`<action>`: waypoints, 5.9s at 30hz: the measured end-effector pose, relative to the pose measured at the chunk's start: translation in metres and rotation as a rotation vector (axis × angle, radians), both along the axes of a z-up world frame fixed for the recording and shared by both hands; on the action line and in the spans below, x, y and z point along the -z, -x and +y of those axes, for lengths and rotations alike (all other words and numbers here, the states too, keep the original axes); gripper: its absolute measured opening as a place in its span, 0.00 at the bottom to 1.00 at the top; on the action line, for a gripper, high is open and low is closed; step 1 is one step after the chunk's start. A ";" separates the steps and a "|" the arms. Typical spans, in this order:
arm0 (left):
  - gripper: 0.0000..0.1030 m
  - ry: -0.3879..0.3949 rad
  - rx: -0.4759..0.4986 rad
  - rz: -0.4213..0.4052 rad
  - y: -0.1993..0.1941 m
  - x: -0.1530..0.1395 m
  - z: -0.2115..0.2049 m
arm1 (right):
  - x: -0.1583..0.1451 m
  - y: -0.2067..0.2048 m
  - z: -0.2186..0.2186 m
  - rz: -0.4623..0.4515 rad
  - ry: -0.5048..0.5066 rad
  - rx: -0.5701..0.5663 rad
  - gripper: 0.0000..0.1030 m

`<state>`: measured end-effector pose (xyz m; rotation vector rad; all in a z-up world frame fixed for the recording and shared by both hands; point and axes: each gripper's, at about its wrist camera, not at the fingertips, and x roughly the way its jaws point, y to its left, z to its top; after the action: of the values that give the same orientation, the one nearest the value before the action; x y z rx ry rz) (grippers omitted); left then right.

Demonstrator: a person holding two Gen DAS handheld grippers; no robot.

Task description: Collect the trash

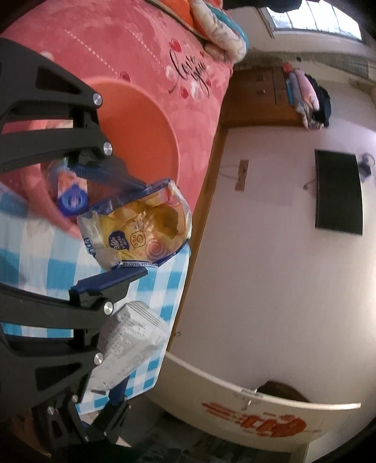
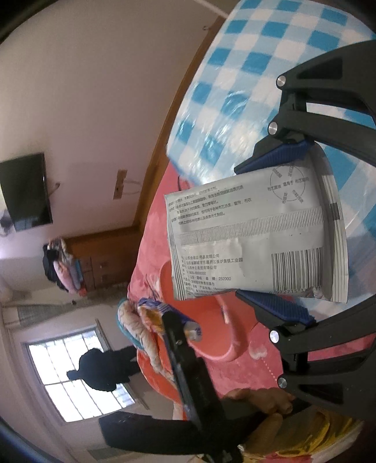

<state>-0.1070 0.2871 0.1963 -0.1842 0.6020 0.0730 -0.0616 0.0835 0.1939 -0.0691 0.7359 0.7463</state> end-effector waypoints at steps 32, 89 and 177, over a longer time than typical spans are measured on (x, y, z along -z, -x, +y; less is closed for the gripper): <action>0.62 0.062 -0.181 0.105 -0.013 0.050 0.090 | 0.010 -0.045 0.138 0.017 -0.017 -0.175 0.76; 0.96 -0.105 0.117 -0.025 -0.018 0.030 -0.152 | 0.033 0.036 -0.166 -0.176 -0.004 0.508 0.92; 0.96 -0.197 0.345 0.090 -0.037 0.099 -0.347 | 0.094 0.081 -0.326 -0.139 0.137 0.904 0.92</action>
<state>-0.0704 -0.0597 0.0969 0.1163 0.7047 -0.1940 -0.1428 -0.2427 0.0997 0.0861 0.5984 -0.1703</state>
